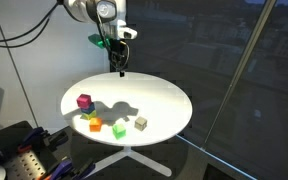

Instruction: Put the grey block on top of the orange block

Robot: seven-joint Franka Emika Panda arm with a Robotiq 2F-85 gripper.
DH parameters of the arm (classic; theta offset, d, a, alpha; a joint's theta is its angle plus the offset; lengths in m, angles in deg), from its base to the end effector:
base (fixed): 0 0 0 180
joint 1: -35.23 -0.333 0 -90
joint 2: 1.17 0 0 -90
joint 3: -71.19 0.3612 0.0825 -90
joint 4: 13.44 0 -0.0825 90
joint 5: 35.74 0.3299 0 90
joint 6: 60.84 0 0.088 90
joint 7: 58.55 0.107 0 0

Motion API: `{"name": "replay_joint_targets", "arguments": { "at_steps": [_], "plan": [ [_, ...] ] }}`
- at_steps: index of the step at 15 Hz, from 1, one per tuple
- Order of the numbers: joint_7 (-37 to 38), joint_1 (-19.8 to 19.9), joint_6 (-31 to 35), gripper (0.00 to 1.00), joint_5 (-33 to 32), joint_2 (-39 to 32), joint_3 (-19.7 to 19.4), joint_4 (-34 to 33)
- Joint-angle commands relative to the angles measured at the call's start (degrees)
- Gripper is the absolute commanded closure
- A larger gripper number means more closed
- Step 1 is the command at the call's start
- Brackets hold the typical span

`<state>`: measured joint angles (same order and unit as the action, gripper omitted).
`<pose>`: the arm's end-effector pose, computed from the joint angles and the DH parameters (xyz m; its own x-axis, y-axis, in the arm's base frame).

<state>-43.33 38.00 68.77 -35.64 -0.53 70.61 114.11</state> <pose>0.4839 -0.0283 0.4602 0.9465 -0.3195 0.0451 -0.3192 -0.9476 -0.0138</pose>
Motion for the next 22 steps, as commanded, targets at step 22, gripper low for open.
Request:
{"name": "replay_joint_targets", "arguments": {
  "at_steps": [22],
  "plan": [
    [-2.2, 0.6, 1.3, 0.0, -0.6, -10.5, -4.0, -6.7]
  ]
}}
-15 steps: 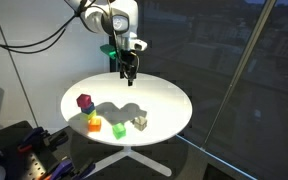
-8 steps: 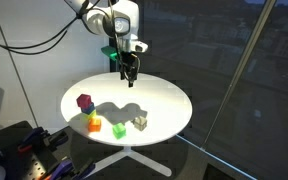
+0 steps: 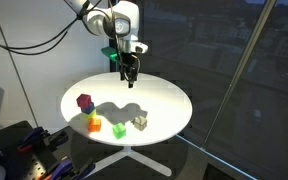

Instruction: Put the grey block on top of the orange block

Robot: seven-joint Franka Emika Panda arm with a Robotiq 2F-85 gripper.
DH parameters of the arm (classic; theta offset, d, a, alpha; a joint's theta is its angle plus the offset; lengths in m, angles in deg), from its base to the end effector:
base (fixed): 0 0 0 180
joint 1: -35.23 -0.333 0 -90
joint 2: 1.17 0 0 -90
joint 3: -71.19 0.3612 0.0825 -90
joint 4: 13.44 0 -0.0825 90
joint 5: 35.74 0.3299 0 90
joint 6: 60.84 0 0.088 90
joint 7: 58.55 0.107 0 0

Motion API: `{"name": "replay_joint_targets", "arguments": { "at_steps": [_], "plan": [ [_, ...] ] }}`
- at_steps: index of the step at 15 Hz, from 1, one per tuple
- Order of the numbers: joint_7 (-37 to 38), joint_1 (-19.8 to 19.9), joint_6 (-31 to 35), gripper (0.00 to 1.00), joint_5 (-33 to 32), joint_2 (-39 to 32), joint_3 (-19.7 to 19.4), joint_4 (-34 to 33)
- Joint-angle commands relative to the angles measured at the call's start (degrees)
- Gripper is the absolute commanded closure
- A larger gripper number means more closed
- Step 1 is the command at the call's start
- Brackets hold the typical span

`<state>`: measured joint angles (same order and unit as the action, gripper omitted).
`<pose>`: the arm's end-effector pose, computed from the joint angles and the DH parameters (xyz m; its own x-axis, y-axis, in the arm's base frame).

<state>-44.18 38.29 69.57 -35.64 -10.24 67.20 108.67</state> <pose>0.5237 -0.0634 0.4136 0.9307 -0.3656 -0.0102 -0.3654 -0.9308 0.0126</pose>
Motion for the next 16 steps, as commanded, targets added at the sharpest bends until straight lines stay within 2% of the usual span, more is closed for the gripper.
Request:
{"name": "replay_joint_targets", "arguments": {
  "at_steps": [1, 11, 16],
  "plan": [
    [-1.8, 0.4, 0.7, 0.0, -0.8, -0.9, -0.7, -1.3],
    [-17.5, 2.7, 0.2, 0.0, 0.2, -3.7, -0.9, -4.5],
    [-21.6, 3.4, 1.1, 0.0, -0.1, -6.2, -1.0, -6.5]
  ]
}}
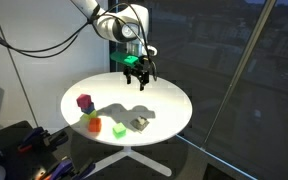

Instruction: Put the grey block on top of the orange block

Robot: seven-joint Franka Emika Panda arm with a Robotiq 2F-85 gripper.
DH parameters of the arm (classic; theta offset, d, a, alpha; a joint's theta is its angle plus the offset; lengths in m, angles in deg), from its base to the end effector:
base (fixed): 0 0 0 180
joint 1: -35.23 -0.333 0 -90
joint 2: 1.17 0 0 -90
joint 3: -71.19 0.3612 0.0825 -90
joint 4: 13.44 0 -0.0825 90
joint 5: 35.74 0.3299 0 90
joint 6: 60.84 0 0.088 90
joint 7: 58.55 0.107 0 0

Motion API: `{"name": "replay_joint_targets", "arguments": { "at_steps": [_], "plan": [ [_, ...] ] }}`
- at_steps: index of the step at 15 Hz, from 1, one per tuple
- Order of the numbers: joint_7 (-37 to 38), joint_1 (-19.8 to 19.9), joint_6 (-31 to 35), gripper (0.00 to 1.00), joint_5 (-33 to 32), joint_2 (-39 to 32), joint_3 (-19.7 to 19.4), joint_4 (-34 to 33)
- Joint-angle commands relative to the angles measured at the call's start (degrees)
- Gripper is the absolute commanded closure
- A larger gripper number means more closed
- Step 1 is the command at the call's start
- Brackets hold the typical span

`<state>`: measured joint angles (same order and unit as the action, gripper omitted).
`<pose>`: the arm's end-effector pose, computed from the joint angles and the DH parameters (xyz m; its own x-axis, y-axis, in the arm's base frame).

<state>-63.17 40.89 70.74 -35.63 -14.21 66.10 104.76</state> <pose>0.5437 -0.1004 0.4048 0.9944 -0.1057 0.0053 -0.1057 -0.9942 0.0191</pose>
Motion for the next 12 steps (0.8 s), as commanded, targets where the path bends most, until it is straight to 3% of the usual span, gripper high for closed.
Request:
{"name": "replay_joint_targets", "arguments": {
  "at_steps": [1, 12],
  "plan": [
    [-2.9, 1.0, 0.1, 0.0, -0.2, -3.0, 0.0, -3.0],
    [-3.5, 3.4, 4.9, 0.0, -0.9, -11.8, -1.1, -6.2]
  ]
}}
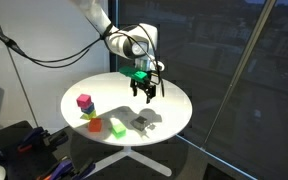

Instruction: Put the grey block on top of the orange block

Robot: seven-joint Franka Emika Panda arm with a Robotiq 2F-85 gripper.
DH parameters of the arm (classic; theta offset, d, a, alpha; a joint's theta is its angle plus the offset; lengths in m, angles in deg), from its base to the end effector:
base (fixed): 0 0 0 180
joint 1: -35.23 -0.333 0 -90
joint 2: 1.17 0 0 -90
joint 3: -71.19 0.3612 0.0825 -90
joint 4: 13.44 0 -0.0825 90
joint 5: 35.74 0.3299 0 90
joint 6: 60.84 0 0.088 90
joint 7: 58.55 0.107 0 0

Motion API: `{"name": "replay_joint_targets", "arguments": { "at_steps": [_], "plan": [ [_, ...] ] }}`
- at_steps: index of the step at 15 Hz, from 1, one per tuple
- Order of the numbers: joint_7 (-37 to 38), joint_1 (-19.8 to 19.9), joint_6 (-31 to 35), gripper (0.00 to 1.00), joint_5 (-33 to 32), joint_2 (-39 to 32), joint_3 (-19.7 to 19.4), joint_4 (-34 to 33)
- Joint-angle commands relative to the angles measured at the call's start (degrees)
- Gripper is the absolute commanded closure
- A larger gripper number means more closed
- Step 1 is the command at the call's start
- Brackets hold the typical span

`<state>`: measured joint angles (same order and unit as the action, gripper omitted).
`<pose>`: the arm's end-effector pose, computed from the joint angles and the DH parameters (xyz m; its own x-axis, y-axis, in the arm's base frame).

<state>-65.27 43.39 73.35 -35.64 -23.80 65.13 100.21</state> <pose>0.5701 -0.1391 0.3443 0.9914 -0.1250 -0.0388 -0.1237 -0.9917 0.0351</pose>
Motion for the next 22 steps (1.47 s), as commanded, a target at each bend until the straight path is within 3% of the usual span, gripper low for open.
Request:
{"name": "replay_joint_targets", "arguments": {
  "at_steps": [1, 6, 22],
  "plan": [
    [-1.6, 1.0, 4.0, 0.0, -0.9, -2.8, -0.1, -1.3],
    [-2.6, 1.7, 9.9, 0.0, -0.1, -5.4, 0.7, -0.4],
    [-0.9, 0.8, 10.2, 0.0, -0.5, -7.9, 0.9, -0.1]
  ]
}}
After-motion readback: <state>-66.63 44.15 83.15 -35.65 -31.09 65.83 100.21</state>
